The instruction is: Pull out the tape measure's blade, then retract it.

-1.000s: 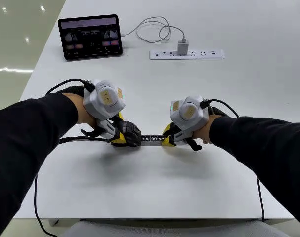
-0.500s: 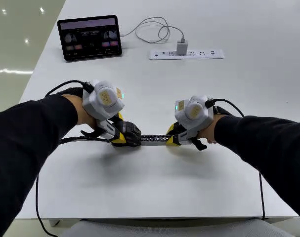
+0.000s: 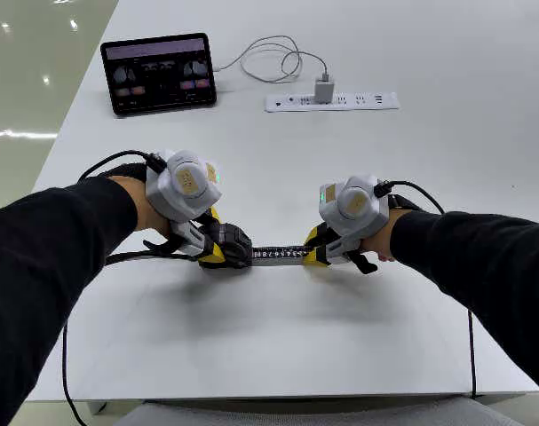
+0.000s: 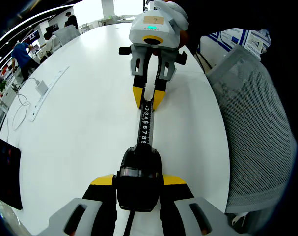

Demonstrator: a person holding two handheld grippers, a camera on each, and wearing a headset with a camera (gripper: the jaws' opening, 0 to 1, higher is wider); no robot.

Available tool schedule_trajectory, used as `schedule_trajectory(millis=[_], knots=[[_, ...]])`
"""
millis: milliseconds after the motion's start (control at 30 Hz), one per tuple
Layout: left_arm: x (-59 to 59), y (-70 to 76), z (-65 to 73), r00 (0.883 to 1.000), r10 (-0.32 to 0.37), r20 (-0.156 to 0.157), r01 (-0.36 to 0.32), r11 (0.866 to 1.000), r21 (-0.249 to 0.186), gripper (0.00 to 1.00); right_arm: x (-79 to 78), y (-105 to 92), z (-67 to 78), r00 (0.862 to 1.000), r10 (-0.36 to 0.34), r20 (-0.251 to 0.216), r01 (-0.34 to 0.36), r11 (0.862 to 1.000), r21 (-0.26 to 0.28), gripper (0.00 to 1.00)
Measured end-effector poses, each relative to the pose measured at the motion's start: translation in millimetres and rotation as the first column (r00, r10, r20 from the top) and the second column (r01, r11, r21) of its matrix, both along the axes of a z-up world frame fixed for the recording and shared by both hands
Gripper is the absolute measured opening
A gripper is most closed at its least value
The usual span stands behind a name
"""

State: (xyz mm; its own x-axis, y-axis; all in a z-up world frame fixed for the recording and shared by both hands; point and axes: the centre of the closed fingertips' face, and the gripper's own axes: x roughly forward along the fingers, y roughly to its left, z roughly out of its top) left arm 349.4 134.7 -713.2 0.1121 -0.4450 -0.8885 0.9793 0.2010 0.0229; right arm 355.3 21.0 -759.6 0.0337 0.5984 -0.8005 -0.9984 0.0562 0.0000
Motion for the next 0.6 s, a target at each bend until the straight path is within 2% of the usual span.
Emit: schedule_trajectory(millis=[600], knots=[[-0.1,-0.4,-1.0,1.000,0.004,0.006,-0.004,1.000,-0.004,0.29,0.5,-13.6,-1.3,1.000,-0.013,0.000,0.013,1.000,-0.009,0.10]])
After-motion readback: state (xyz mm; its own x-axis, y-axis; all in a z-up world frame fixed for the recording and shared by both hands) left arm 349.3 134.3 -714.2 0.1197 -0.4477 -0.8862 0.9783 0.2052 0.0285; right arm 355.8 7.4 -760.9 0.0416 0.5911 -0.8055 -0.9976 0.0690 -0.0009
